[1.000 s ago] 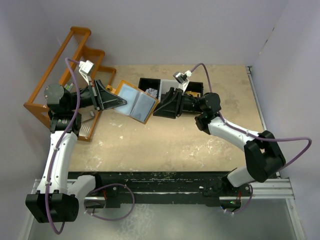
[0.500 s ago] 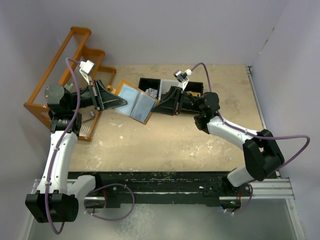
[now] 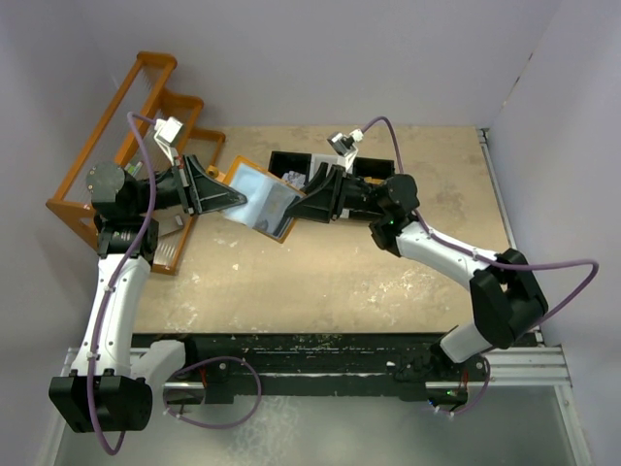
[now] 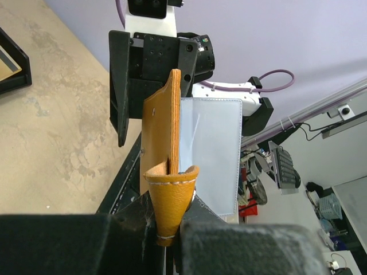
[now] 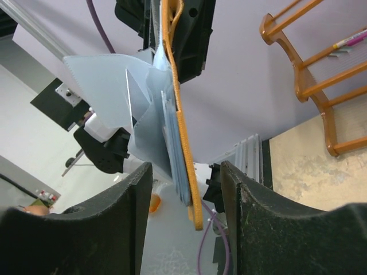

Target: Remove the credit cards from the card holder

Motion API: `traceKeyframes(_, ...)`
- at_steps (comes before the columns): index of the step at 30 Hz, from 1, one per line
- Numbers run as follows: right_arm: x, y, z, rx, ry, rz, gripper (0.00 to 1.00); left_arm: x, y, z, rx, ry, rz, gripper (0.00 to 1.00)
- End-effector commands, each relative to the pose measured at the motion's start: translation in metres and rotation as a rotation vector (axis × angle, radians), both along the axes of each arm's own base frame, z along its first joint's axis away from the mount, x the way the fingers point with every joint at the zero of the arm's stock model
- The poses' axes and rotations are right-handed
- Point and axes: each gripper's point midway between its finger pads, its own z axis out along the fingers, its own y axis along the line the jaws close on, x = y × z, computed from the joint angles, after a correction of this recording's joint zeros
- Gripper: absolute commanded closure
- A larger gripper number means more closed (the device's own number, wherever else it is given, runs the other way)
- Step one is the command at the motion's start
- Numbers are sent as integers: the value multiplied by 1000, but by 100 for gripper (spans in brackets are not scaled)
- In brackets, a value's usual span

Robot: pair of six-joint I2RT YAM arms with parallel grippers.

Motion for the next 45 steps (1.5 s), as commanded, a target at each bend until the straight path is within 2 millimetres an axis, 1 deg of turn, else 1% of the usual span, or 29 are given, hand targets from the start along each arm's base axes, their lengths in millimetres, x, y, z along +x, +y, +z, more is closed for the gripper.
traceKeyframes(1,-14,-5,39,116,-90,18,46,-7,-1,12,2,-72,-4,100)
traceKeyframes(6,-18,1,44,99,-82,19,53,-5,-2,7,2,-63,-2,100)
traceKeyframes(10,-12,7,35,60,-41,-12,59,-5,-1,8,0,-62,0,100)
traceKeyframes(13,-10,8,32,55,-31,-43,63,-4,-1,8,0,-63,1,100)
traceKeyframes(16,-11,6,31,59,-28,-48,71,-4,-1,7,1,-62,2,99)
traceKeyframes(19,-11,5,34,55,-17,-59,85,-1,-1,3,7,-59,5,91)
traceKeyframes(21,-10,4,36,42,-18,-74,94,2,-1,-2,17,-67,8,78)
traceKeyframes(22,-7,5,34,19,-8,-94,100,4,-1,-4,30,-88,13,73)
traceKeyframes(23,-2,6,34,-6,-11,-124,100,6,0,-8,54,-128,23,71)
traceKeyframes(24,7,8,29,-52,-2,-170,100,9,1,-10,90,-180,43,68)
traceKeyframes(25,17,10,25,-106,-1,-226,100,13,4,-20,147,-209,77,62)
traceKeyframes(26,28,12,16,-186,14,-289,100,18,8,-25,220,-277,120,55)
traceKeyframes(27,37,14,8,-266,21,-355,100,27,15,-29,296,-342,178,46)
traceKeyframes(28,44,16,-2,-348,22,-412,100,38,22,-33,362,-383,247,40)
traceKeyframes(29,52,16,-12,-429,29,-468,100,43,28,-37,409,-415,275,35)
traceKeyframes(30,58,17,-21,-499,31,-517,100,46,31,-40,447,-446,285,29)
traceKeyframes(33,71,12,-51,-714,39,-671,100,44,32,-47,464,-484,284,16)
traceKeyframes(34,77,11,-56,-765,39,-715,100,42,31,-50,464,-493,280,14)
traceKeyframes(36,81,9,-64,-836,40,-768,100,38,30,-59,469,-506,273,14)
traceKeyframes(39,81,12,-65,-875,30,-810,100,36,25,-79,496,-518,264,12)
traceKeyframes(43,77,26,-61,-873,29,-820,100,37,9,-100,550,-548,251,12)
traceKeyframes(45,74,35,-61,-878,28,-813,100,40,6,-109,559,-530,255,13)
